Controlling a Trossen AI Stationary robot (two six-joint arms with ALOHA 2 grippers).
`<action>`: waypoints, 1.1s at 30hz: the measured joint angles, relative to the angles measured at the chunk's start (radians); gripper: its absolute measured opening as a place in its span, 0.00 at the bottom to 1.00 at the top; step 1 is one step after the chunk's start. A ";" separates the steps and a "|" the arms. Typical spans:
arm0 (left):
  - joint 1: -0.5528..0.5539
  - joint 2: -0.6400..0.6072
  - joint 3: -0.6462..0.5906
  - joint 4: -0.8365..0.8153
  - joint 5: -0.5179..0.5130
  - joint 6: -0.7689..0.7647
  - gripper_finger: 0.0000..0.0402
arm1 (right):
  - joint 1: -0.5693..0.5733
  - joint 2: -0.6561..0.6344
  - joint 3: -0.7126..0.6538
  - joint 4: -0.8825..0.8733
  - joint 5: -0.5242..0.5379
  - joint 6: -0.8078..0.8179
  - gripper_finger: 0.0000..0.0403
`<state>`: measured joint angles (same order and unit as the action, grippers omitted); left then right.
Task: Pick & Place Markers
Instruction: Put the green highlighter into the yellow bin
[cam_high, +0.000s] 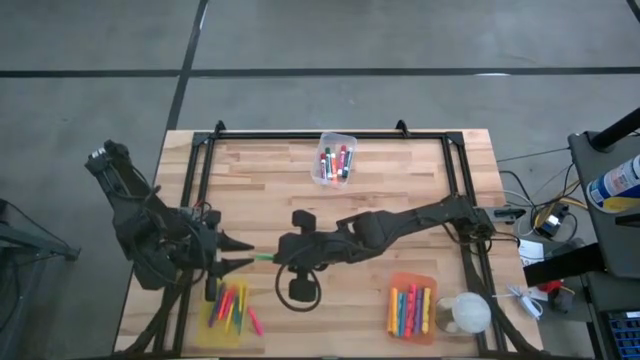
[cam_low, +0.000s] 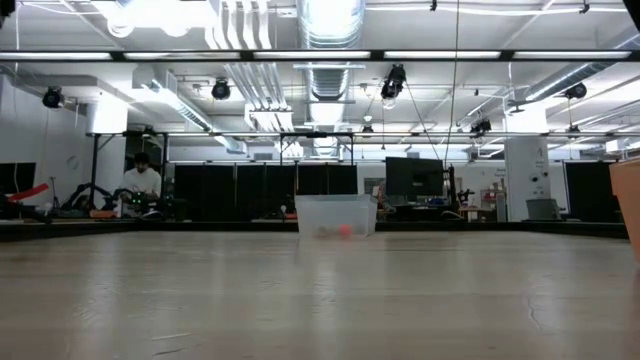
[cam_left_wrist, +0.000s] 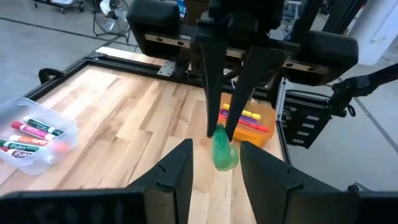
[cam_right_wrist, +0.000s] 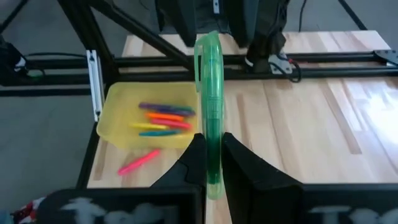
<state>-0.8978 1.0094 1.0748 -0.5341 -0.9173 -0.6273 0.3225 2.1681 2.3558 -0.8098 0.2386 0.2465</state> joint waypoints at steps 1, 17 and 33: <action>0.000 0.003 0.000 0.004 0.001 -0.003 0.32 | 0.000 0.000 0.000 0.007 0.000 -0.001 0.05; 0.006 0.015 0.000 0.053 0.004 -0.036 0.32 | -0.007 0.000 0.000 0.068 -0.004 -0.014 0.05; 0.016 0.015 0.000 0.061 0.033 -0.088 0.13 | -0.008 0.000 0.000 0.085 -0.007 -0.012 0.05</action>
<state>-0.8814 1.0245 1.0748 -0.4728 -0.8845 -0.7155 0.3141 2.1677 2.3558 -0.7246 0.2314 0.2344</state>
